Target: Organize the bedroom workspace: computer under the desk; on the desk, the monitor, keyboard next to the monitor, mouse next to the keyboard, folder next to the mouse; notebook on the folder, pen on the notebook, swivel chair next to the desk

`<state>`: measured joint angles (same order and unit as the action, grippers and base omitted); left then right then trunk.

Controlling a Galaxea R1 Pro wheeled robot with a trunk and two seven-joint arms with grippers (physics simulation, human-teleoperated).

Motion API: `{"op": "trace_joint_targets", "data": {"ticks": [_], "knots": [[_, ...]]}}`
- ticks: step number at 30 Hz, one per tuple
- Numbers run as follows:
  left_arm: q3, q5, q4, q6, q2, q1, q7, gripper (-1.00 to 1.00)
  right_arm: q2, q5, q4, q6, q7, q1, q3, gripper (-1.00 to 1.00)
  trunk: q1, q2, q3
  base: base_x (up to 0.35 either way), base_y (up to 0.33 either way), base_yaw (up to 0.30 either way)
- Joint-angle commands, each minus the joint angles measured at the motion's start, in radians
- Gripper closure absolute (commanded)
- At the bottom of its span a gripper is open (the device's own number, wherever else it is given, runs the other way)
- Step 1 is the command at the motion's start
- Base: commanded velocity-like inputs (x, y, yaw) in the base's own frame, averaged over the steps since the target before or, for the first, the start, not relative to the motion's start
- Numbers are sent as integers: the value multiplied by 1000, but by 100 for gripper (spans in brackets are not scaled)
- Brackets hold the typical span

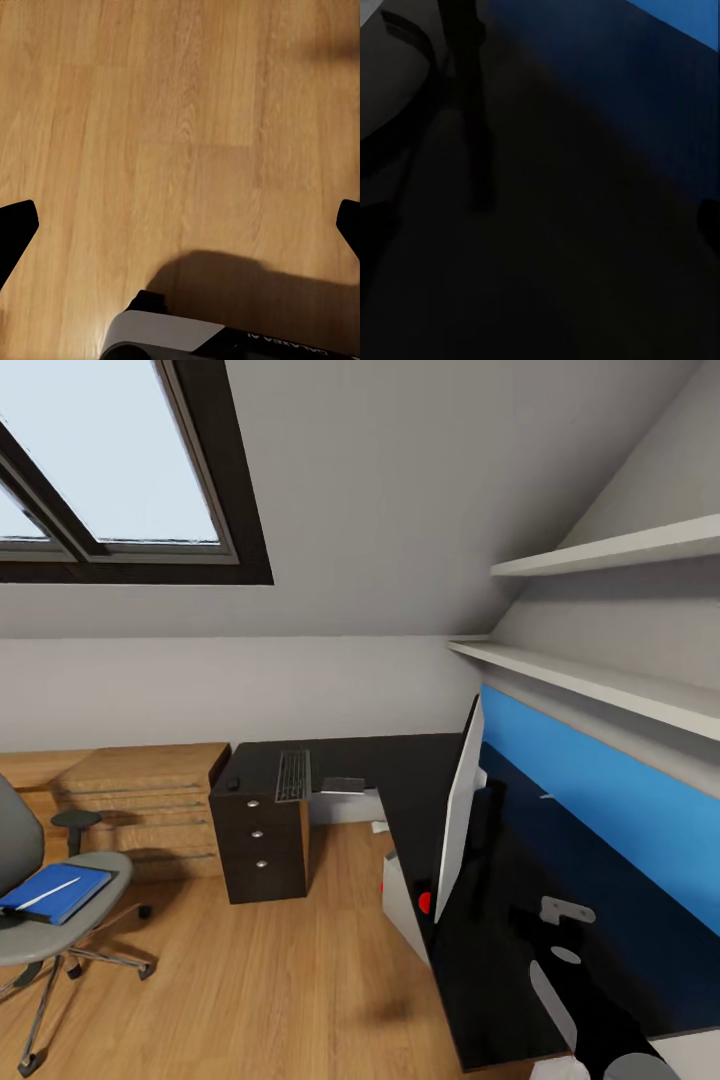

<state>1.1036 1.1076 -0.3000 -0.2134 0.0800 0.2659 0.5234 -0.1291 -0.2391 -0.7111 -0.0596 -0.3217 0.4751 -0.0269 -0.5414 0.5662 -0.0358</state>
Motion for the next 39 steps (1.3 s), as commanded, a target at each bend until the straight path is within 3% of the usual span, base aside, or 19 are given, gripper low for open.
{"op": "trace_joint_targets", "data": {"ticks": [1,9,27,39], "knots": [[9,11,-1,-6,0,1,4,-100,-3,-4,3,-7,-4,5,-1,-100,-1,2,-2,129,0,0],[8,11,-1,-6,0,1,5,-100,-12,-7,11,-4,9,19,15,-100,-1,2,-2,204,0,0],[9,10,-1,-6,0,2,4,-100,-6,-8,-5,4,13,20,13,-100,-1,2,-5,48,25,7],[9,11,-1,-6,0,2,4,-100,-6,-8,-5,5,13,20,13,-100,-1,2,-5,94,66,237]]}}
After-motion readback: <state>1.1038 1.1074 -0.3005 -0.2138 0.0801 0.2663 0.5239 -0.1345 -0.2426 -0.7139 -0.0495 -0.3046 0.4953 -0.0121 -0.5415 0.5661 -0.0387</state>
